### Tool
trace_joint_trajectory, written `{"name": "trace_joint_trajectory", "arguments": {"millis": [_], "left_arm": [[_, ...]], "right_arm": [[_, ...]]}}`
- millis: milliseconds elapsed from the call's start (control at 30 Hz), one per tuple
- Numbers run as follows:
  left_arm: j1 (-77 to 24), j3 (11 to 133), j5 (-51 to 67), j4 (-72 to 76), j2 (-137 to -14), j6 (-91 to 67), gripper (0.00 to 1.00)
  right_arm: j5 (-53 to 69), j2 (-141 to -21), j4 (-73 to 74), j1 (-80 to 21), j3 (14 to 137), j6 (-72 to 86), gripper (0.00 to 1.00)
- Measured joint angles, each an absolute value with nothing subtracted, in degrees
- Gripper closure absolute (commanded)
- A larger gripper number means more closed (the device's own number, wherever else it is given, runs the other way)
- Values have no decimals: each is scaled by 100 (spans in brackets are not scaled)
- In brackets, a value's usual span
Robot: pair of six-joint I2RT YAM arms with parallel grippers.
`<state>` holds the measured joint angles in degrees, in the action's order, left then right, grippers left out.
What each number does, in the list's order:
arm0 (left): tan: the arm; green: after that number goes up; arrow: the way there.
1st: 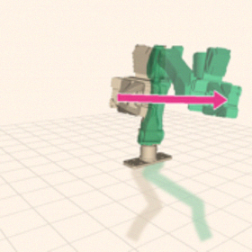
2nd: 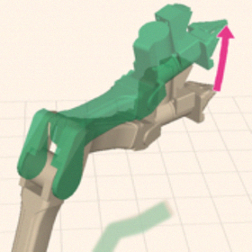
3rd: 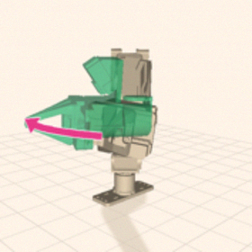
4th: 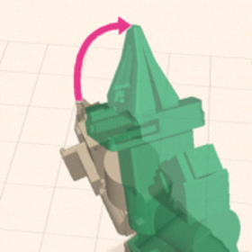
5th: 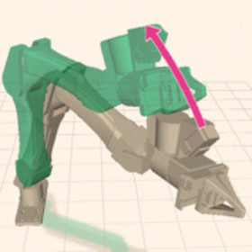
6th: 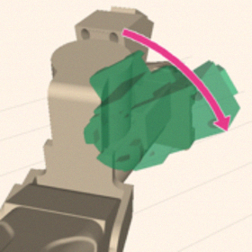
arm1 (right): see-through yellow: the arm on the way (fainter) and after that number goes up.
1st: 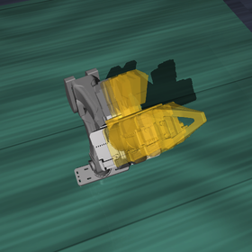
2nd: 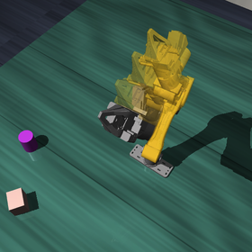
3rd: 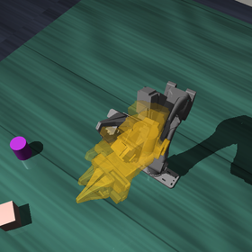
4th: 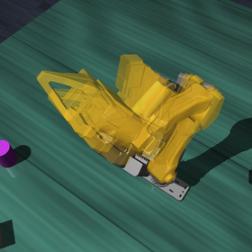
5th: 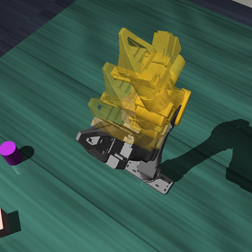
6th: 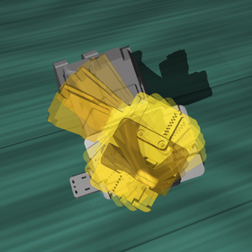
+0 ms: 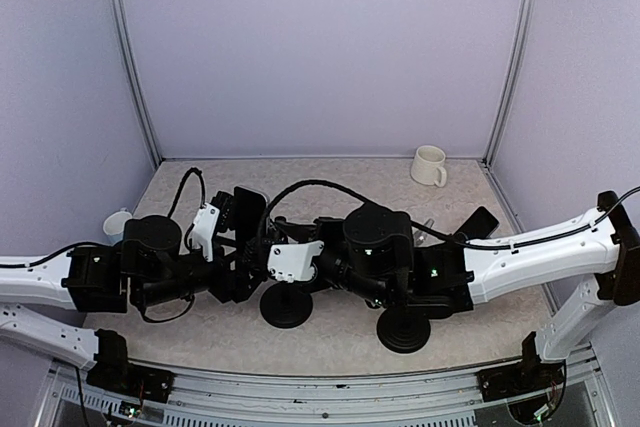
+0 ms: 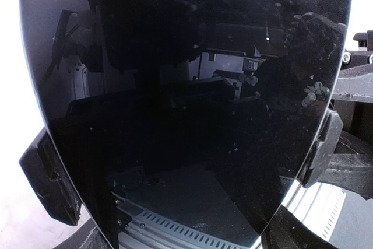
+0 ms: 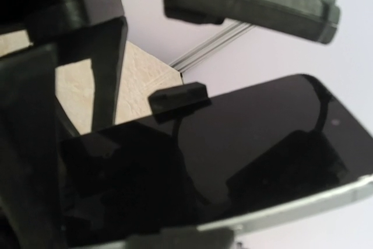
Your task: Remove the phone from the phone stand
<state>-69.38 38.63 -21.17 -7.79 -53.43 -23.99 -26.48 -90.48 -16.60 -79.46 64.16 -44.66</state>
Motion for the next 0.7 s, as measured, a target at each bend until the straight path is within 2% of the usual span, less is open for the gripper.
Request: {"name": "trace_joint_trajectory", "arguments": {"millis": [467, 700], "left_arm": [[-6748, 3883, -1682, -985, -5137, -2458, 61], [-6554, 3610, -1044, -810, -4694, -2305, 68]], "right_arm": [[-2464, -8923, -1962, -7931, 6143, -4388, 100], [-2443, -8923, -1962, -7929, 6141, -4383, 100]]}}
